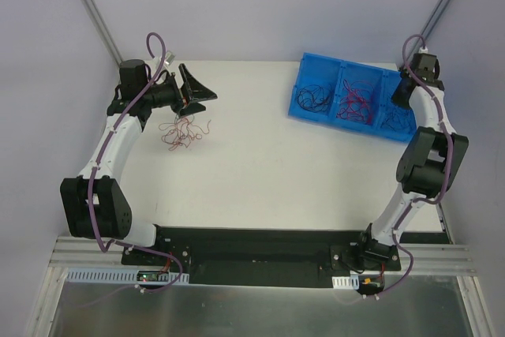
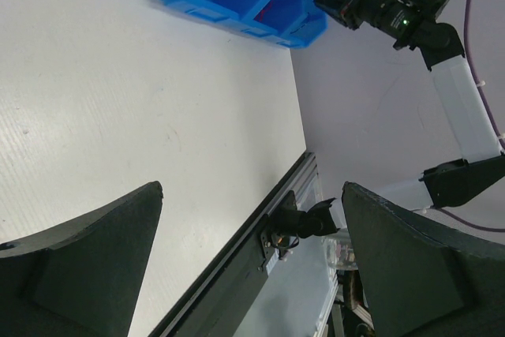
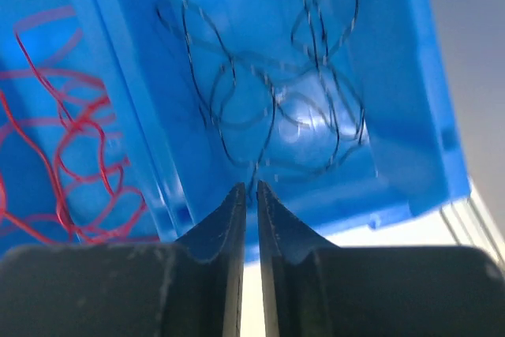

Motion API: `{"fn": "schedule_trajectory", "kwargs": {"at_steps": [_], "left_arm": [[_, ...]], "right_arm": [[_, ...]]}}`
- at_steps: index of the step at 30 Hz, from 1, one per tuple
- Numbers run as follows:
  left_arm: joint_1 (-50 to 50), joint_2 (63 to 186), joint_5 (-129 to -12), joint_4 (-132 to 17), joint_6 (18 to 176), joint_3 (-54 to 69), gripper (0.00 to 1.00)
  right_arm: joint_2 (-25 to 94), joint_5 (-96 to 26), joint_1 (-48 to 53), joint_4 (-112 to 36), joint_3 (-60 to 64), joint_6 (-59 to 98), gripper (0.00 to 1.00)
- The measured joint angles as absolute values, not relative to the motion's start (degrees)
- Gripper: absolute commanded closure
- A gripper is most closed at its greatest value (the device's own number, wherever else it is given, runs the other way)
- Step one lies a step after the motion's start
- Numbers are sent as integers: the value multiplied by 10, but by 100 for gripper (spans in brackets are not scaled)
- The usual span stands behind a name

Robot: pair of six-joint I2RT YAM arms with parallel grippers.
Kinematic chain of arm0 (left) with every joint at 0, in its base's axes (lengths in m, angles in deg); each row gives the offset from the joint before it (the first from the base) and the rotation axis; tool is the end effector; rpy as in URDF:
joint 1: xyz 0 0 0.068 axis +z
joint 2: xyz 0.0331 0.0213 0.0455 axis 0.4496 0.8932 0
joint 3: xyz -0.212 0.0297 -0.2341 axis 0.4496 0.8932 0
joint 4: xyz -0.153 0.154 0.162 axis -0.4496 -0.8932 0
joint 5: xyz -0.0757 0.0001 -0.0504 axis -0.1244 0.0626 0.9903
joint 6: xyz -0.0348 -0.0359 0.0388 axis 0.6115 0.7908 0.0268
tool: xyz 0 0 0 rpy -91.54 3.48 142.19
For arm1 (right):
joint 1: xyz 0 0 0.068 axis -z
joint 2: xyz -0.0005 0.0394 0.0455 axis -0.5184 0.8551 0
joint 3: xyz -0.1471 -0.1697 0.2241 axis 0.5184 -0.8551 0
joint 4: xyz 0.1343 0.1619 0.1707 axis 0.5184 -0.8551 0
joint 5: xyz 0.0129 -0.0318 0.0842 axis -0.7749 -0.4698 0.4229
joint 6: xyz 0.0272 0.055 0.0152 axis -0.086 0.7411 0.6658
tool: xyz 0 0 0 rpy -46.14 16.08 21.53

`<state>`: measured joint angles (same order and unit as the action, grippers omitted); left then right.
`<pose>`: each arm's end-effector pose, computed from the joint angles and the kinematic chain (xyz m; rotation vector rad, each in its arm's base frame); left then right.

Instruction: Untangle the cables

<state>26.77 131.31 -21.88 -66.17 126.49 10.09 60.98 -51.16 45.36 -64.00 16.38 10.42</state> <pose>0.3347 -0.0405 0.3885 0.0182 2.0022 -1.4119 0.4463 -0.1197 0.3070 0.3149 2.3218 -0.3145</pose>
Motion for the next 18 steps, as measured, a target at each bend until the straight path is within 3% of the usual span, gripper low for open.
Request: {"fn": "schedule_trajectory", "kwargs": {"at_steps": [1,4,8,13,18], "left_arm": [[268,1313,-219,-662,1265,101,4],[268,1313,-219,-662,1265,101,4],[268,1315,-223,-662,1264,102,4],[272,1337,-233,-661,1256,109,7],[298,1377,-299,-690,1222,118,9]], "right_arm": [[623,-516,454,-640,189,100,85],[665,-522,454,-656,266,97,62],[677,-531,446,-674,292,114,48],[569,-539,381,-621,131,153,42],[418,-539,183,-506,-50,185,42]]}}
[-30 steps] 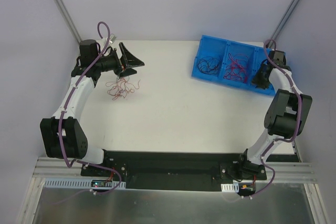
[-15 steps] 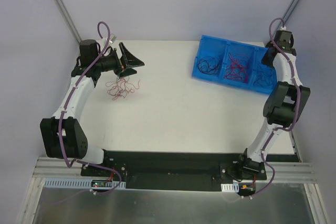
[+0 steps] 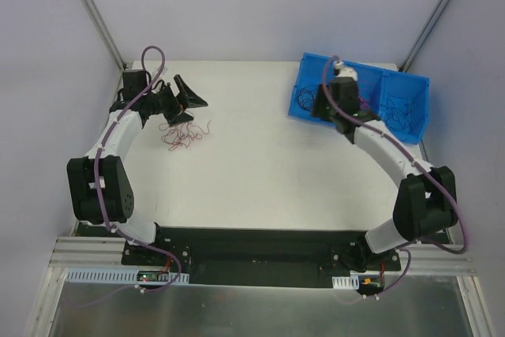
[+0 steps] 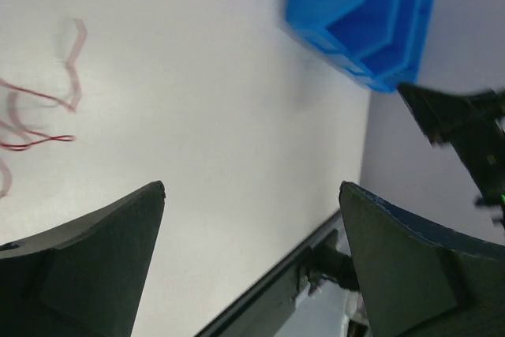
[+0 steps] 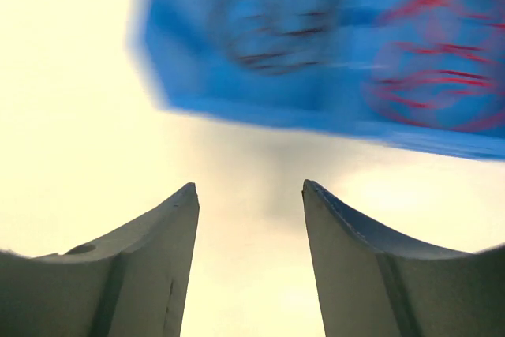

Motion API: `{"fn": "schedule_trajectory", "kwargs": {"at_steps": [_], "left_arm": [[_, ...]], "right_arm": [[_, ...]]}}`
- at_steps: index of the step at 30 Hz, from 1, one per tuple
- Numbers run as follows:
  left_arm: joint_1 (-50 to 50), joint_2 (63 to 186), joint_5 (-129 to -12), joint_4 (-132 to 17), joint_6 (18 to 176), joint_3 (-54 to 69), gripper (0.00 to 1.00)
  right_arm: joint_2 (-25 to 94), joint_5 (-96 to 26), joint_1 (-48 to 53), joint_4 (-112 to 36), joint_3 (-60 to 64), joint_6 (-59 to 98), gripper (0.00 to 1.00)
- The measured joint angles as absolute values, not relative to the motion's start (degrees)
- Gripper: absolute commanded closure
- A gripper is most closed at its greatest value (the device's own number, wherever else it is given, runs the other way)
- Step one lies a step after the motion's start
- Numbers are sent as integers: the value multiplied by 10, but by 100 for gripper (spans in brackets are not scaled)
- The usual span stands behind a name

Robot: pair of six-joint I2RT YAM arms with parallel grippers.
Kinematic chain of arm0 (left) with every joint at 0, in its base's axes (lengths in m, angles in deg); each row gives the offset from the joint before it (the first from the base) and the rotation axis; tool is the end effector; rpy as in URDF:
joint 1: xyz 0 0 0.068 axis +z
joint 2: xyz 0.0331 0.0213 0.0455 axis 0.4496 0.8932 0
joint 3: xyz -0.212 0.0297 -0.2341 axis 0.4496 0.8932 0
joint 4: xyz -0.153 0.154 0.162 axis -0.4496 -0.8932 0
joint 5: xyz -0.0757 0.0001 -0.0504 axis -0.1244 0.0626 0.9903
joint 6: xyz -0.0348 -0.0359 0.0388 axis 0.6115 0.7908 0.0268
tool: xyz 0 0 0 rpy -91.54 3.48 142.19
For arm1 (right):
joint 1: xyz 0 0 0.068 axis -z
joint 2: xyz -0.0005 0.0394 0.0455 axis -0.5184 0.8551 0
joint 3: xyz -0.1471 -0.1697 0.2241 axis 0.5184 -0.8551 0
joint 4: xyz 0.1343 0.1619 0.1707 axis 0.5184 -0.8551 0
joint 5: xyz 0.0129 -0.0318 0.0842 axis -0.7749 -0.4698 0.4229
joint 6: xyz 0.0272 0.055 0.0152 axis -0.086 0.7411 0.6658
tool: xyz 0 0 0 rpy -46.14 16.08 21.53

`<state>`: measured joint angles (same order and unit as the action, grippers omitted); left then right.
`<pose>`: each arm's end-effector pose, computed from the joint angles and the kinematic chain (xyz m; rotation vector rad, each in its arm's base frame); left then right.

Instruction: Untangle the cables

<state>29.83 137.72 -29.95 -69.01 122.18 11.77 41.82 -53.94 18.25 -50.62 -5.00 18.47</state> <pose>0.3649 -0.0169 0.3343 -0.1954 2.1276 -1.2414 0.3658 0.0746 0.3297 -0.0197 2.1250 -0.0162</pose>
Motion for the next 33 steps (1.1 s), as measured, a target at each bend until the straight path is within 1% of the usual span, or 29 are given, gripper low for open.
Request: {"fn": "schedule_trajectory", "kwargs": {"at_steps": [3,5,7,9,11,15,20,22,24,28,33], "left_arm": [[308,1391,-383,-736,1181,117,8],[308,1392,-437,-764,1158,117,8],[308,1392,-484,-791,1139,117,12],[308,1393,-520,-811,1123,118,13],[305,1397,-557,-829,1107,118,14],[292,1433,-625,-870,1071,95,19],[280,1538,-647,-910,1035,16,39],[276,1571,-647,-919,1027,-6,49],[269,1591,-645,-927,1028,-11,55],[231,1596,-643,-941,1042,3,56],[116,1577,-642,-938,1068,56,56]], "right_arm": [[406,-526,49,-405,-100,191,42],[428,-516,-5,-366,-112,191,41],[463,-508,-50,-321,-122,187,41],[496,-491,-85,-273,-145,182,41],[532,-456,-107,-259,-153,181,41],[574,-412,-111,-257,-140,171,41],[579,-396,-95,-245,-117,161,41],[578,-389,-86,-237,-119,162,41],[577,-379,-75,-228,-128,165,41],[577,-366,-61,-228,-137,170,41],[577,-355,-57,-224,-137,177,41]]}}
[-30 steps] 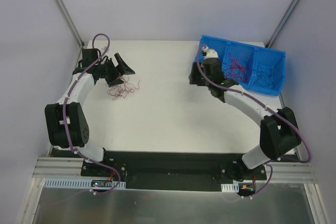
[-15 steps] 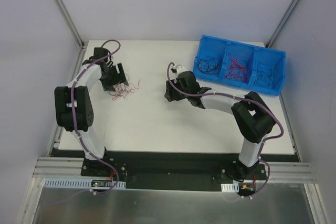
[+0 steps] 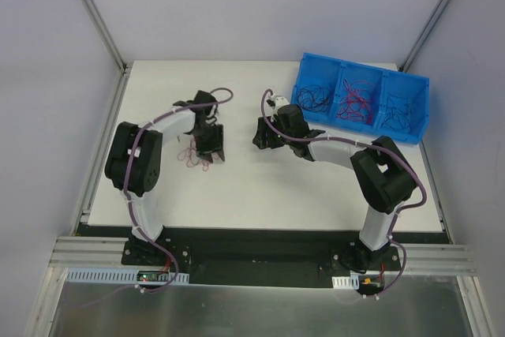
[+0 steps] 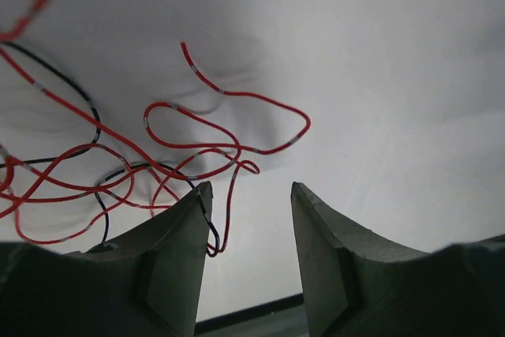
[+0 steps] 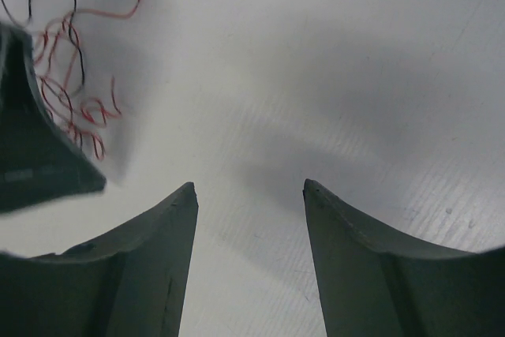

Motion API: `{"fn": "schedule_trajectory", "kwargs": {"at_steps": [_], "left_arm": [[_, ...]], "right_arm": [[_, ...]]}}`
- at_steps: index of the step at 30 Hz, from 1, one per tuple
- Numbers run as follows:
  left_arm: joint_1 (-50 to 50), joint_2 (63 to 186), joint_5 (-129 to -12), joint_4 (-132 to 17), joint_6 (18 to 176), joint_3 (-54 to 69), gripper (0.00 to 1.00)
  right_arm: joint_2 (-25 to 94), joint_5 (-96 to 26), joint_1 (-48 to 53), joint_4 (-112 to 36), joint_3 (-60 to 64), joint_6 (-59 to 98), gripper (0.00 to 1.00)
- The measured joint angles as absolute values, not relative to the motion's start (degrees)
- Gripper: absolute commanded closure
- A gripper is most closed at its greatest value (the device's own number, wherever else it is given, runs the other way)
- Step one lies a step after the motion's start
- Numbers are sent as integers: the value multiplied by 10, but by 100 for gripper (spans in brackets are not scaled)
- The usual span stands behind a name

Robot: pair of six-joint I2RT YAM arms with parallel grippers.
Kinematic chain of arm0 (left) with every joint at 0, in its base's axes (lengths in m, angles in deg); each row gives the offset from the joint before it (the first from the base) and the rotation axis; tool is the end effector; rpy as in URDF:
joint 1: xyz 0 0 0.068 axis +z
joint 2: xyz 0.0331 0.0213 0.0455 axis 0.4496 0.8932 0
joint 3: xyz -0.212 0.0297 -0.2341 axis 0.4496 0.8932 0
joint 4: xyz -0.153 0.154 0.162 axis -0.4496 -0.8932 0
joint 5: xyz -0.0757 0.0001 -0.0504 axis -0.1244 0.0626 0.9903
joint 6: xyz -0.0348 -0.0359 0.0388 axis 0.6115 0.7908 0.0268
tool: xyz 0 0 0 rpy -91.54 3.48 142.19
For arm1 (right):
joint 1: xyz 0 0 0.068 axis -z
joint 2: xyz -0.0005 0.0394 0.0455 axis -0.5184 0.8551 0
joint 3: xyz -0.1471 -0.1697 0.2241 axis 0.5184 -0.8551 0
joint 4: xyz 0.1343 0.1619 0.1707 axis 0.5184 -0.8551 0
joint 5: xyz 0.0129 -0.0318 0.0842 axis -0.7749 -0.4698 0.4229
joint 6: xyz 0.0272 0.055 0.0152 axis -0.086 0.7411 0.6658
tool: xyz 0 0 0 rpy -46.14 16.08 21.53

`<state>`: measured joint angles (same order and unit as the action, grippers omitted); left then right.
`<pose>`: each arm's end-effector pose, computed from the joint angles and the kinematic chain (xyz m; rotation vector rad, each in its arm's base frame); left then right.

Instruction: Untangle the cables

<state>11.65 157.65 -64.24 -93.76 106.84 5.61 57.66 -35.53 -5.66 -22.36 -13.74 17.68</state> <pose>0.3885 -0.1174 0.1982 -0.0844 2.8291 -0.5090 0.3381 0.2613 0.2213 -0.6585 2.0151 0.5719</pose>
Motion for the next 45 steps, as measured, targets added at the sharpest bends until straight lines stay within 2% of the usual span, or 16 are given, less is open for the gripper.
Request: {"fn": "schedule_trajectory", "kwargs": {"at_steps": [1,3,7,8,15,21,24,28,32,34,36,40,41,42,45], "left_arm": [[87,1566,-642,-937,1075,71,55],[31,1543,-637,-935,1089,99,46],[-13,1490,-627,-936,1106,135,9],[-11,1475,-631,-937,1108,139,6],[52,1365,-638,-935,1110,141,4],[132,1370,-633,-934,1095,141,9],[148,1401,-638,-933,1089,141,13],[147,1445,-642,-934,1085,140,25],[147,1474,-641,-933,1081,140,48],[147,1476,-642,-933,1077,140,55],[147,1476,-643,-932,1073,140,69],[147,1473,-645,-931,1070,143,88],[147,1471,-645,-931,1068,143,96],[147,1468,-644,-931,1067,143,100],[147,1456,-642,-932,1061,143,100]], "right_arm": [[577,-352,-56,-223,-137,179,41],[577,-346,-55,-223,-137,183,41],[576,-334,-48,-201,-150,195,40],[576,-329,-46,-195,-157,198,39],[588,-255,-42,-163,-163,226,38],[637,-174,-59,-135,-135,243,36],[660,-160,-82,-159,-102,233,36],[683,-147,-107,-190,-61,220,36],[689,-144,-115,-220,-45,204,36],[689,-146,-116,-238,-41,195,37],[695,-149,-119,-256,-32,185,38],[710,-161,-132,-297,-3,160,49],[713,-169,-137,-311,7,151,54],[717,-177,-144,-323,16,143,61],[725,-212,-163,-357,41,120,80]]}}
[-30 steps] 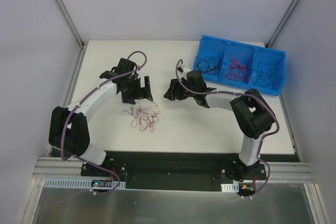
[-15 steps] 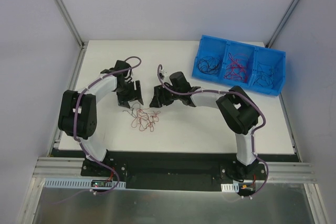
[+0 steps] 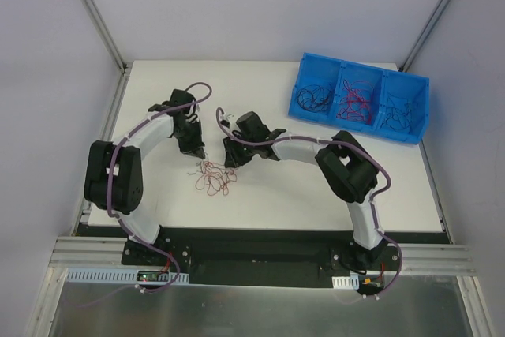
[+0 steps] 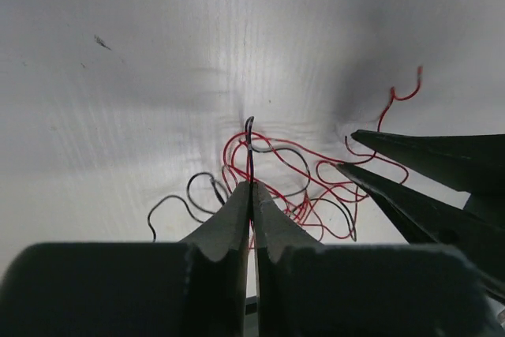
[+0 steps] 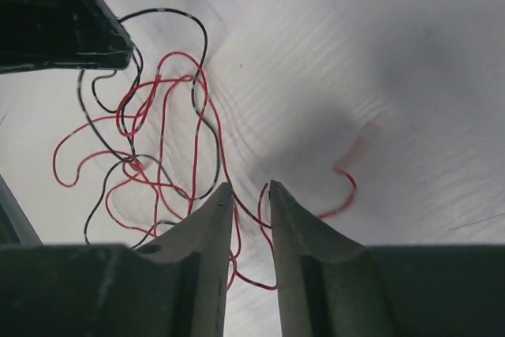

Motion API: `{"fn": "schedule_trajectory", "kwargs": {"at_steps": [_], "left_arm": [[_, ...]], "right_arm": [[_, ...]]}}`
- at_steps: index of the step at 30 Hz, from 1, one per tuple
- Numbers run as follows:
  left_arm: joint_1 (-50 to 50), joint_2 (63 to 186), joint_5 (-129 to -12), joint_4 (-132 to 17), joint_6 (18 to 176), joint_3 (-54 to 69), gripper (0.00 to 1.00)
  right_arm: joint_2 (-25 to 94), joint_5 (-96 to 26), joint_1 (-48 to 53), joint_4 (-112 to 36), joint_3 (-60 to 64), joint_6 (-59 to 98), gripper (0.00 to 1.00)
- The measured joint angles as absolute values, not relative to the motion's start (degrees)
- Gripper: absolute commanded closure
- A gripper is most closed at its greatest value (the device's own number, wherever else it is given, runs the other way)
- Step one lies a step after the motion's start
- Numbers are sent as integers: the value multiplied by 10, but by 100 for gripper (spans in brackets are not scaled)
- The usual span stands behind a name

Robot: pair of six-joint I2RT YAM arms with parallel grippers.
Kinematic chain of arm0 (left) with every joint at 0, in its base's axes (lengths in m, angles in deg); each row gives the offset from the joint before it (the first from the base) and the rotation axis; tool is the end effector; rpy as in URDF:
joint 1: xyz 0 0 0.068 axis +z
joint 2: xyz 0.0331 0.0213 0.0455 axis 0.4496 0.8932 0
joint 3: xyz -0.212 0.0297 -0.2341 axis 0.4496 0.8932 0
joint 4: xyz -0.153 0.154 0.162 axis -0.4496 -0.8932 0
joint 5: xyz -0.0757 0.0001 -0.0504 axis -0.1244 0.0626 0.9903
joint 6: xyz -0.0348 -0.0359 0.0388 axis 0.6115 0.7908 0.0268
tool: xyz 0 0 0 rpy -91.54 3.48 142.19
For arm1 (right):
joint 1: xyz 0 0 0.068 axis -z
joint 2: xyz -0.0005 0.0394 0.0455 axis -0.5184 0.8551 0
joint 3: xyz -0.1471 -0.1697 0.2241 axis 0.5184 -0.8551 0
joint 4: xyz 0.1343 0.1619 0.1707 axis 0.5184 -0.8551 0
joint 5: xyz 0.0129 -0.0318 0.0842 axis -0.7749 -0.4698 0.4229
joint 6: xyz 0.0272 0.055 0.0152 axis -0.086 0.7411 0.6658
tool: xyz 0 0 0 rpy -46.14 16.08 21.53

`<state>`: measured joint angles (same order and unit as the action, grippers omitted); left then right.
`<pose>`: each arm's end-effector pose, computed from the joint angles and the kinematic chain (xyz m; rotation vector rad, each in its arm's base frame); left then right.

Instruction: Untangle the cables

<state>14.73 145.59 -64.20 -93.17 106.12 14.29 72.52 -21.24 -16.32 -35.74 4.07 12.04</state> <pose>0.3448 -0.0859 0.2301 -0.1257 2.7485 -0.5108 0.3201 0.3763 0.1872 -1.1450 2.0435 0.8465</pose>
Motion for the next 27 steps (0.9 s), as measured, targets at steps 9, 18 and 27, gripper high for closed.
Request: {"fn": "schedule_trajectory", "kwargs": {"at_steps": [9,18,27], "left_arm": [[147,1313,-721,-1002,1050,51,100],[147,1059,-886,-993,1039,-137,100],[147,949,-930,-939,1040,-169,100]], "right_arm": [[725,-325,-168,-391,47,111,99],[704,-415,-123,-383,20,170,99],[693,-442,-98,-377,4,196,88]]}}
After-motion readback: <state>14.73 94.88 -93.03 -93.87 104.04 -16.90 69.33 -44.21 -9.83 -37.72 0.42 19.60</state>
